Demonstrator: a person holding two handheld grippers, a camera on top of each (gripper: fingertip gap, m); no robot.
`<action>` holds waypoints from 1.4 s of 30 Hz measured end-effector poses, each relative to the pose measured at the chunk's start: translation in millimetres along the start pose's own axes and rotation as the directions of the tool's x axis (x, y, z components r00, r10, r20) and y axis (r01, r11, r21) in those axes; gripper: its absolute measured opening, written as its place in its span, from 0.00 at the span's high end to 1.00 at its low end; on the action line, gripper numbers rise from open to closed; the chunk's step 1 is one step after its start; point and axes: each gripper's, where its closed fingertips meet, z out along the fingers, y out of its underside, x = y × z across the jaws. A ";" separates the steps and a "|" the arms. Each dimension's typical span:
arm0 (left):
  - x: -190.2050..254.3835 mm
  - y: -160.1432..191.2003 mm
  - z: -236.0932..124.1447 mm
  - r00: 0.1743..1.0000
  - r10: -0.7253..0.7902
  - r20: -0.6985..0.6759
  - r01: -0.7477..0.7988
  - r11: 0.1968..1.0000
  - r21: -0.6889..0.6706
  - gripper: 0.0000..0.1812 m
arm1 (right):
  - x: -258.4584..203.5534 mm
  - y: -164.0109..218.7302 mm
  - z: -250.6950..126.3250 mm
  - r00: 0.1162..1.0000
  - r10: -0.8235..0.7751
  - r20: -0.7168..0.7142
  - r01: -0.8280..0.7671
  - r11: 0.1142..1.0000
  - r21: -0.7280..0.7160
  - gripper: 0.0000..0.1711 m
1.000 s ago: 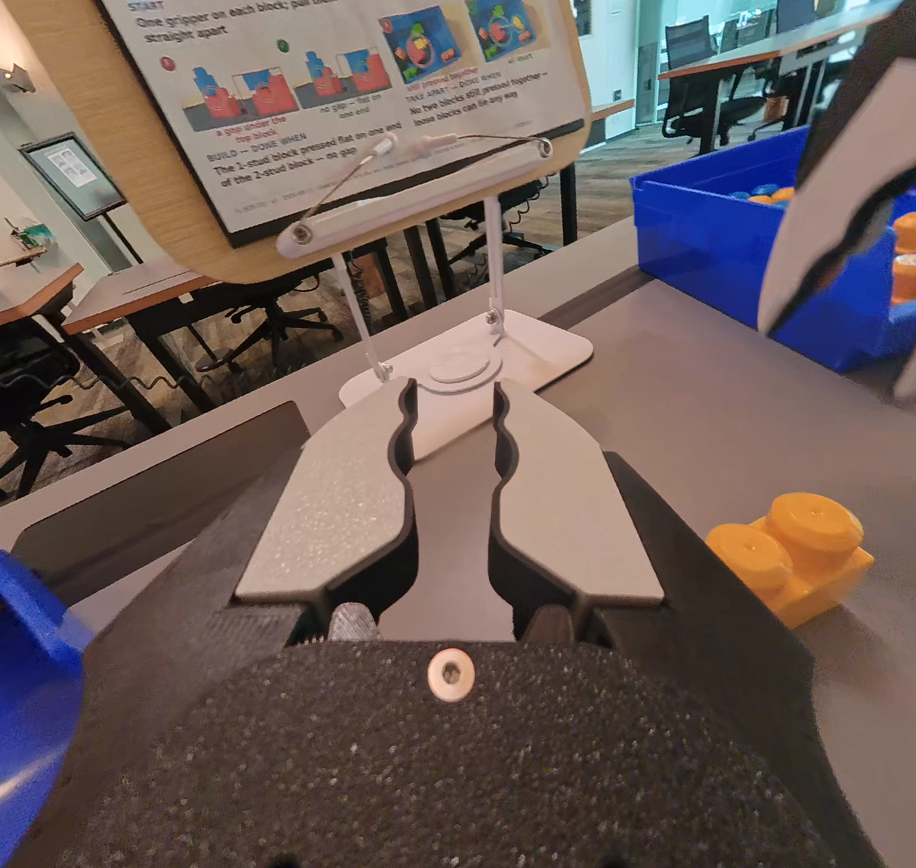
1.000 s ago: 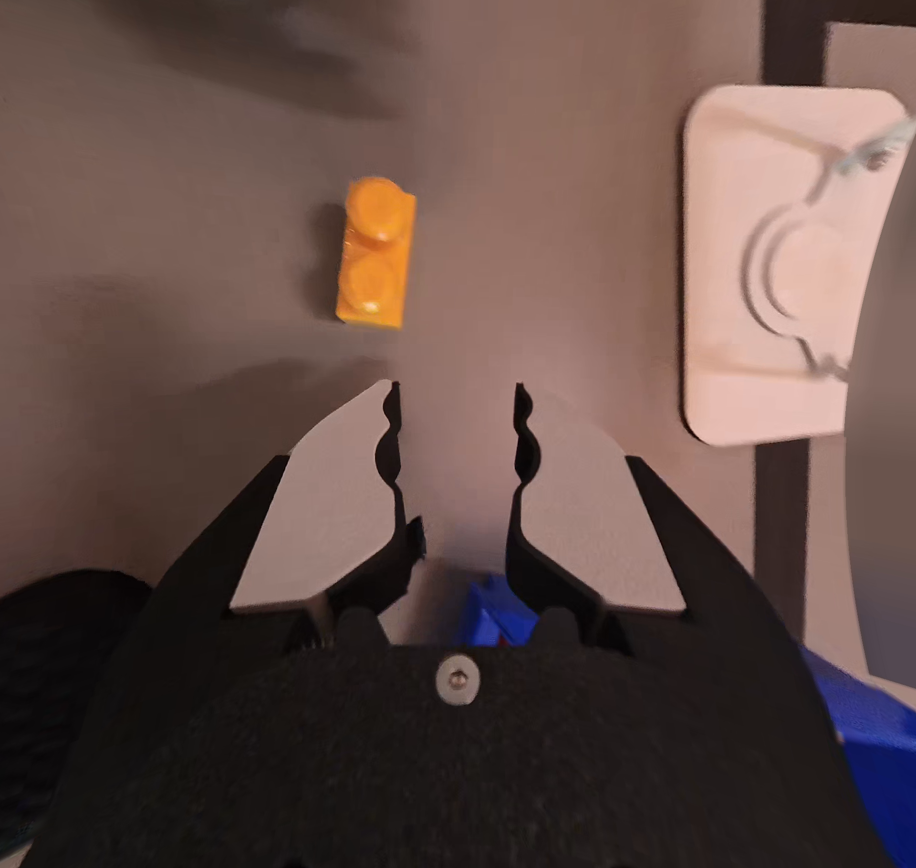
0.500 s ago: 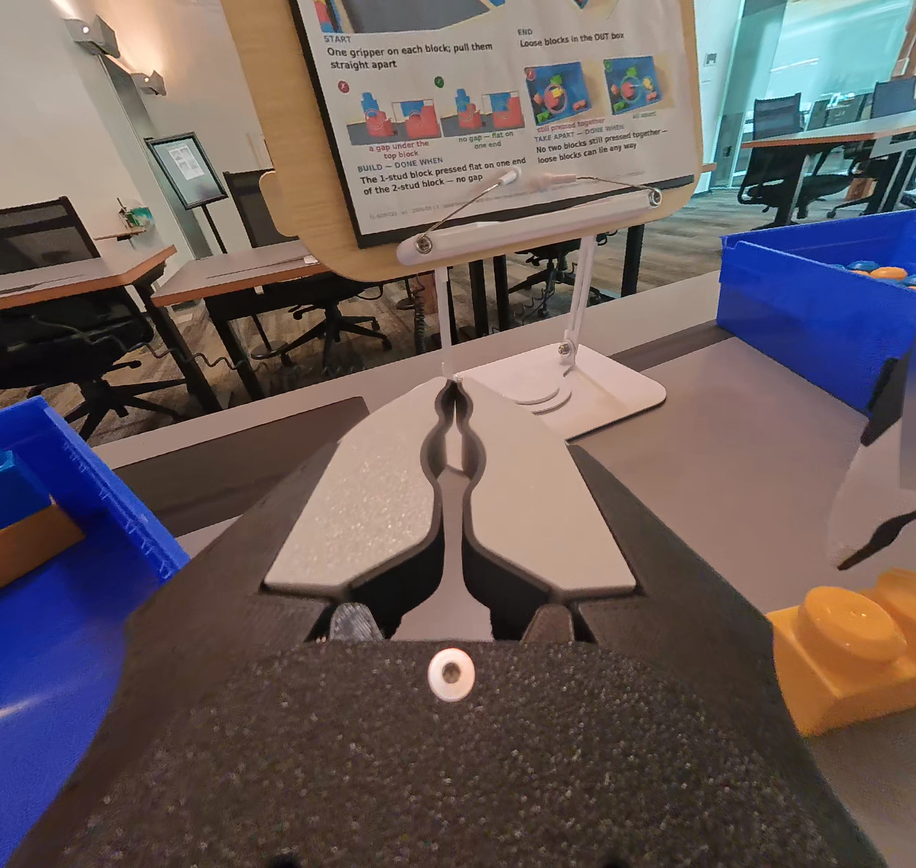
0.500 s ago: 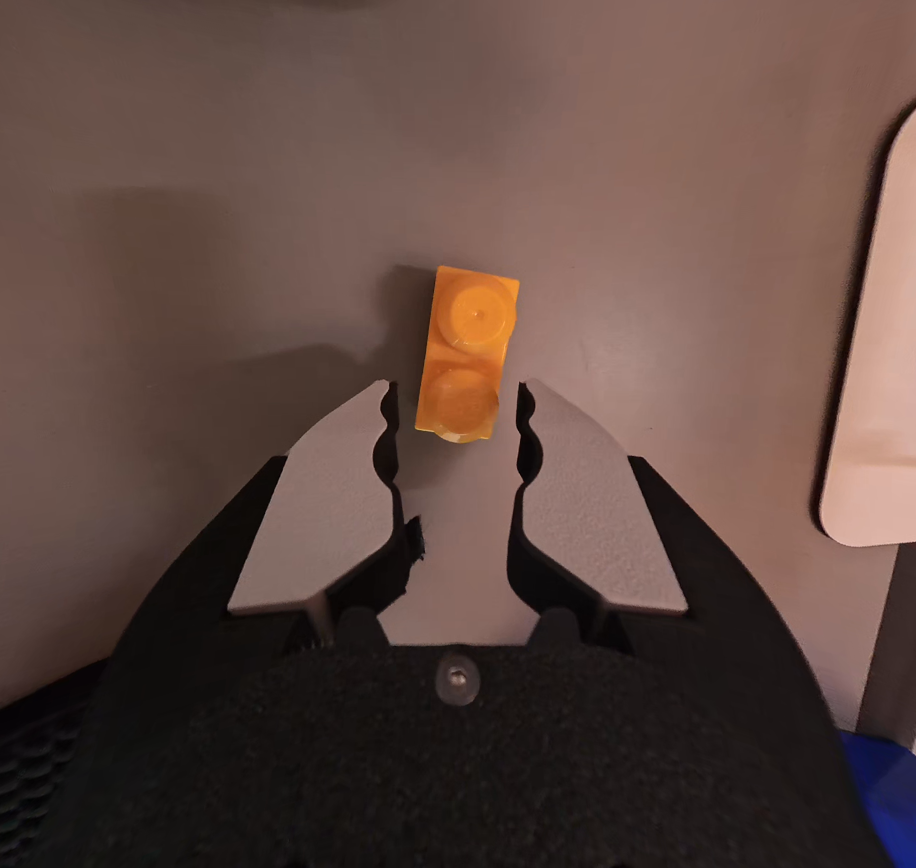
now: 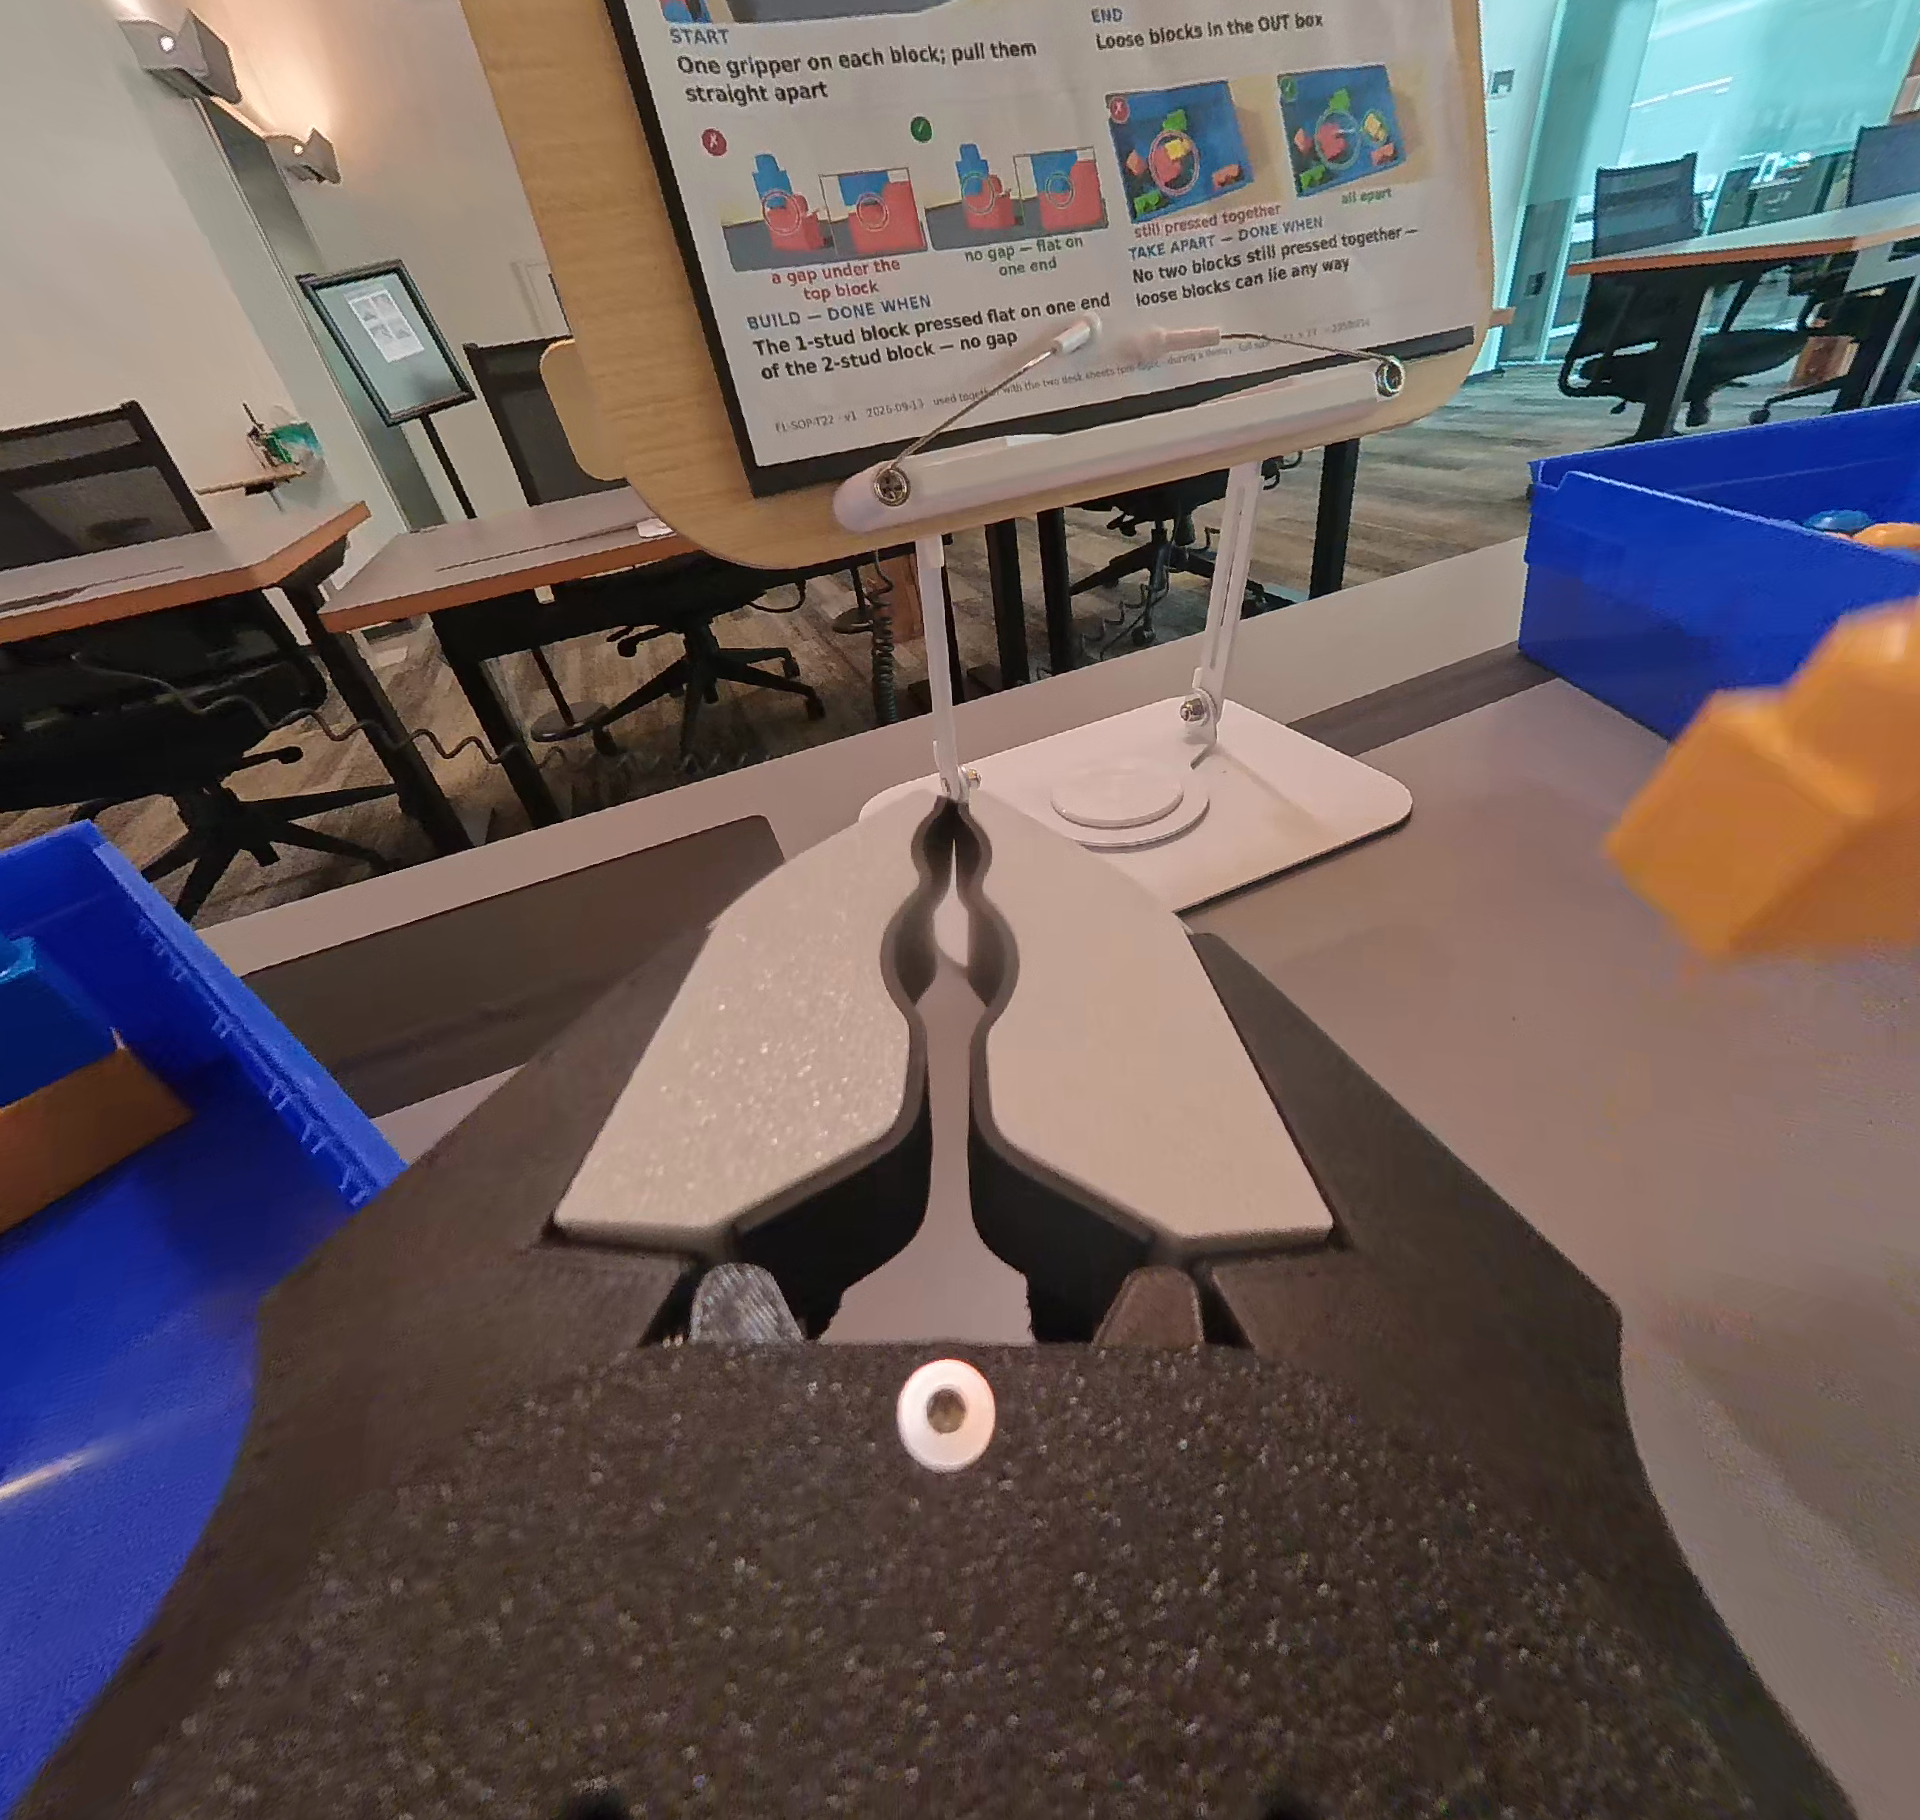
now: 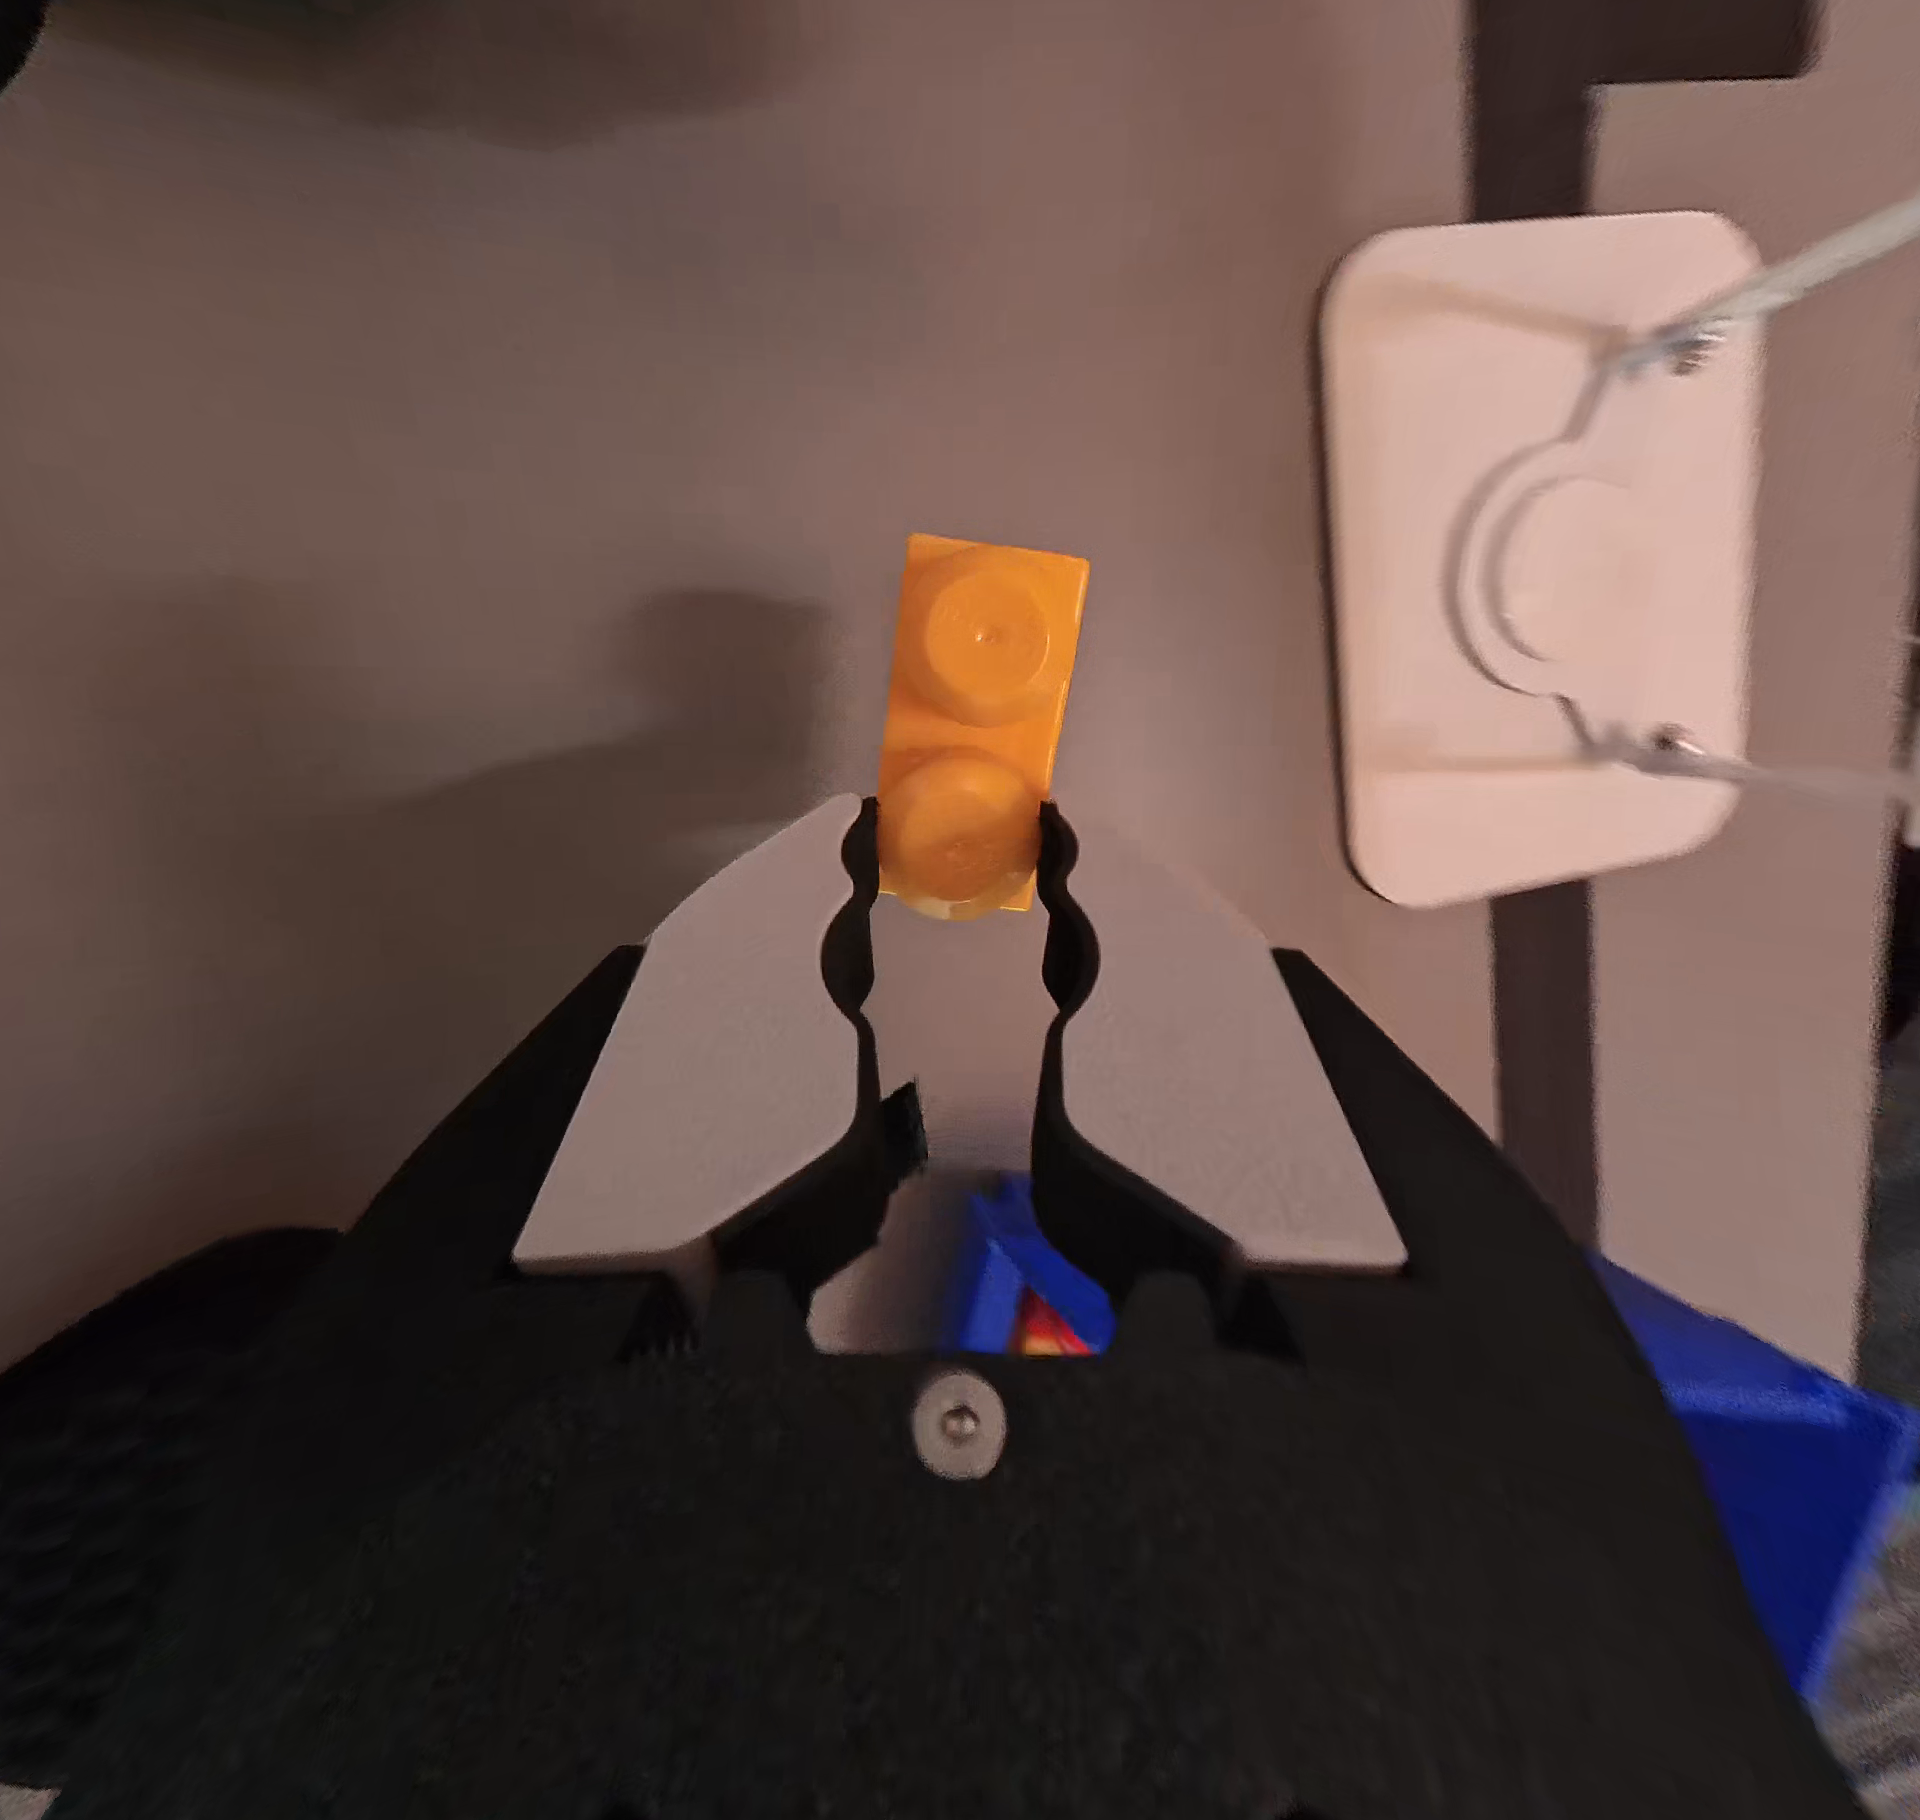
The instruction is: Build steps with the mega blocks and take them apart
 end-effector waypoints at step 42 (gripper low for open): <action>11.4 23.9 7.3 0.998 0.025 -0.056 -0.030 0.996 -0.086 1.00 | 135.4 246.6 5.3 0.966 0.221 -0.135 -0.251 0.928 -0.276 0.83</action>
